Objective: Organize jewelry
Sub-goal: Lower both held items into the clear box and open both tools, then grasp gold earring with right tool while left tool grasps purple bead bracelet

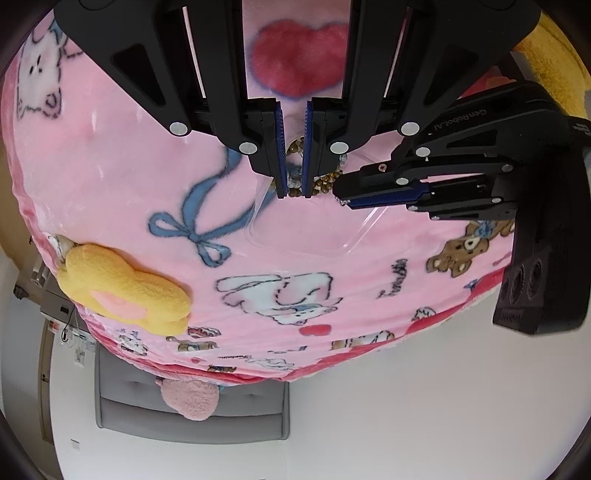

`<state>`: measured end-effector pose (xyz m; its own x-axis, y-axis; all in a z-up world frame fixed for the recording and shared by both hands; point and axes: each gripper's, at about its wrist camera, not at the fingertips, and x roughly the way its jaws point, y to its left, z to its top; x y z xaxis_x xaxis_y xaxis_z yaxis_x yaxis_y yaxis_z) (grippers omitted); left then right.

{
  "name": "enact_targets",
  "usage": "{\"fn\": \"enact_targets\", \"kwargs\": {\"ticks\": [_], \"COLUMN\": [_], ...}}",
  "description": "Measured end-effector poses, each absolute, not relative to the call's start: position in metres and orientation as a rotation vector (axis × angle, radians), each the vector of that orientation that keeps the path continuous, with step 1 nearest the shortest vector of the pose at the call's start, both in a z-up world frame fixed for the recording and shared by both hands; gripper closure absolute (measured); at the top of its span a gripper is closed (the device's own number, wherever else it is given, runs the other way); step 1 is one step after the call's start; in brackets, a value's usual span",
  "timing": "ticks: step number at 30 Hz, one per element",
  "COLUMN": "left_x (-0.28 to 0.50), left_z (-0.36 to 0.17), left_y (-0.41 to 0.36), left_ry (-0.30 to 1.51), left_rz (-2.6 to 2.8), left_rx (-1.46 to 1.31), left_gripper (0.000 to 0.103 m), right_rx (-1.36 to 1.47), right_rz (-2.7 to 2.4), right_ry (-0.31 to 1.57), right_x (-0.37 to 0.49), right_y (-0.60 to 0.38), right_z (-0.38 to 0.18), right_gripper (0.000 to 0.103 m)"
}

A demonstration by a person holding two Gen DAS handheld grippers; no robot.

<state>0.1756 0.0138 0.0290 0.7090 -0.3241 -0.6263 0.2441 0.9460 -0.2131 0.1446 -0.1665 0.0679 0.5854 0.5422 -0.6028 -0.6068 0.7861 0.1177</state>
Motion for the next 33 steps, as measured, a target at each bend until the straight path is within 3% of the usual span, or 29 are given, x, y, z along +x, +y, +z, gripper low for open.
{"fn": "enact_targets", "kwargs": {"ticks": [5,7,14,16,18,20,22,24,27,30,33], "left_x": [0.177,0.178,0.175,0.17,0.161,0.153,0.143,0.134,0.115,0.094,0.075], "left_z": [0.029,0.03,0.038,0.042,0.045,0.045,0.043,0.042,0.036,0.031,0.02], "left_y": [0.016,0.018,0.016,0.016,0.015,0.016,0.016,0.017,0.019,0.018,0.02], "left_ry": [0.721,0.724,0.717,0.707,0.691,0.688,0.694,0.696,0.71,0.699,0.715], "left_rz": [-0.328,-0.343,-0.341,-0.341,-0.34,-0.334,-0.34,-0.34,-0.356,-0.354,-0.349], "left_rx": [-0.14,-0.163,-0.158,-0.147,-0.122,-0.097,-0.075,-0.066,-0.054,-0.016,-0.009], "left_gripper": [0.088,0.081,0.08,0.073,0.065,0.064,0.063,0.06,0.05,0.05,0.05], "right_rx": [-0.069,-0.049,-0.03,-0.024,-0.029,-0.062,-0.077,-0.073,-0.089,-0.146,-0.194], "right_rz": [0.651,0.657,0.652,0.642,0.64,0.64,0.641,0.651,0.683,0.675,0.695], "right_ry": [0.662,0.66,0.627,0.622,0.626,0.639,0.647,0.659,0.675,0.675,0.691], "right_x": [0.144,0.142,0.132,0.127,0.124,0.119,0.11,0.102,0.087,0.07,0.052], "right_y": [-0.176,-0.18,-0.194,-0.2,-0.202,-0.204,-0.209,-0.213,-0.22,-0.222,-0.224], "right_z": [0.074,0.077,0.089,0.09,0.09,0.085,0.079,0.073,0.064,0.055,0.046], "right_gripper": [0.094,0.094,0.09,0.074,0.071,0.068,0.055,0.049,0.048,0.049,0.059]}}
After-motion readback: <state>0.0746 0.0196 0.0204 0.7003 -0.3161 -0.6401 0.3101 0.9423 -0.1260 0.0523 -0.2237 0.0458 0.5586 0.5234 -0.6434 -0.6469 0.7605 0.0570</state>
